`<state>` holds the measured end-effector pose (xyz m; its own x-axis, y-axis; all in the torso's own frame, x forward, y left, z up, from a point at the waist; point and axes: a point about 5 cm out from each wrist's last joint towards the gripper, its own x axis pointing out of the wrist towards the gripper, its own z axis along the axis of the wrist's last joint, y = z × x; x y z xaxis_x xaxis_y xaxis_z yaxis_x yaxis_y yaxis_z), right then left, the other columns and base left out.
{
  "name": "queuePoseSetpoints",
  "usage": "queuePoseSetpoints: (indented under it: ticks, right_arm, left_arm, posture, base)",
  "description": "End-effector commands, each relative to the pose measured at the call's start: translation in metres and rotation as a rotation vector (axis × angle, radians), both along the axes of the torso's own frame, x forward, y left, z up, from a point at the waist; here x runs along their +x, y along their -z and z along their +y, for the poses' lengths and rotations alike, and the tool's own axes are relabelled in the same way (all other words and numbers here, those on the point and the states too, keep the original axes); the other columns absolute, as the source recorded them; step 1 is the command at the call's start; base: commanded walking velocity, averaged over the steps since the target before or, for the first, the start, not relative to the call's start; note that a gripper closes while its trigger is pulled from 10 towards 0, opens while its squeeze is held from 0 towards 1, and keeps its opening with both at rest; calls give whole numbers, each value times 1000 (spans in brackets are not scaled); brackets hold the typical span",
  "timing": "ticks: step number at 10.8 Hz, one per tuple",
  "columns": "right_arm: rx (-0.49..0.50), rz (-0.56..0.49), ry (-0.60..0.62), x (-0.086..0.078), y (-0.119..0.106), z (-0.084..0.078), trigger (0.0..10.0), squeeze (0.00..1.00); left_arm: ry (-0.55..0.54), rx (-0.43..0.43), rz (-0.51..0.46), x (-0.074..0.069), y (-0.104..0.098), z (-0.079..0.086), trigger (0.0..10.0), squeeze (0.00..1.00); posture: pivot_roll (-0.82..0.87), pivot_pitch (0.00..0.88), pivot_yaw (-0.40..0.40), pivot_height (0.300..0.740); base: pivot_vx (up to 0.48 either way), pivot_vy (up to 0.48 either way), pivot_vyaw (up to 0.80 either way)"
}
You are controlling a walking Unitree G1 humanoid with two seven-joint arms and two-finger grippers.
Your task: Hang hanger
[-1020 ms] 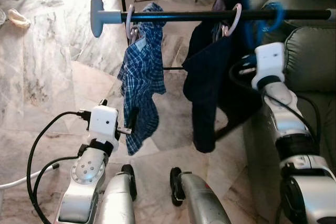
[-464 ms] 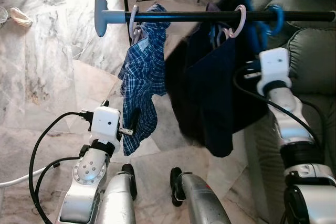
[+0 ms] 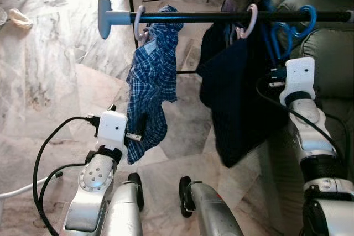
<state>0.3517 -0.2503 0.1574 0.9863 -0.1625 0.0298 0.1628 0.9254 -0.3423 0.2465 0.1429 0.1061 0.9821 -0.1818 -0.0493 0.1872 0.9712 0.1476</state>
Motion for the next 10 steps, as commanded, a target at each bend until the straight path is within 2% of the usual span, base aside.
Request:
queuePoseSetpoints:
  ticks: [1, 2, 3, 4, 5, 6, 7, 8, 10]
  right_arm:
    - [5, 46, 16, -2, 7, -7, 10000, 910]
    - [21, 43, 18, 1, 5, -7, 10000, 0]
    - [42, 42, 5, 1, 6, -5, 10000, 0]
    - [87, 32, -7, 0, 5, -4, 10000, 1000]
    - [99, 20, -22, 0, 2, -4, 10000, 1000]
    - [106, 19, -38, 0, 1, -6, 10000, 620]
    - [116, 27, -25, 0, 0, -12, 10000, 0]
    - [131, 17, -18, 0, -2, -14, 0, 0]
    - [157, 19, -42, 1, -1, -12, 0, 0]
  left_arm:
    - [-8, 11, 30, -4, 7, 2, 10000, 0]
    - [-11, 12, 31, -4, 8, 2, 10000, 0]
    - [-15, 14, 35, -5, 8, 2, 10000, 0]
    - [-14, 15, 38, -5, 9, 3, 10000, 0]
    - [-11, 16, 43, -6, 10, 3, 10000, 0]
    - [-1, 12, 45, -7, 10, 2, 10000, 0]
    - [6, 11, 45, -7, 10, 1, 10000, 0]
    - [9, 11, 48, -8, 10, 0, 10000, 0]
    - [10, 11, 54, -10, 11, 0, 10000, 0]
  posture:
    - [42, 330, -55, 740]
    - [45, 330, -55, 740]
    - [47, 333, -55, 740]
    - [49, 334, -55, 740]
    - [47, 337, -53, 740]
    - [43, 341, -49, 740]
    - [41, 342, -50, 740]
    - [42, 344, -50, 740]
    - [44, 347, -49, 740]
  base:
    - [0, 0, 0]
    - [0, 0, 0]
    - [0, 0, 0]
    - [0, 0, 0]
    - [0, 0, 0]
    - [0, 0, 0]
    - [0, 0, 0]
    - [0, 0, 0]
    - [0, 0, 0]
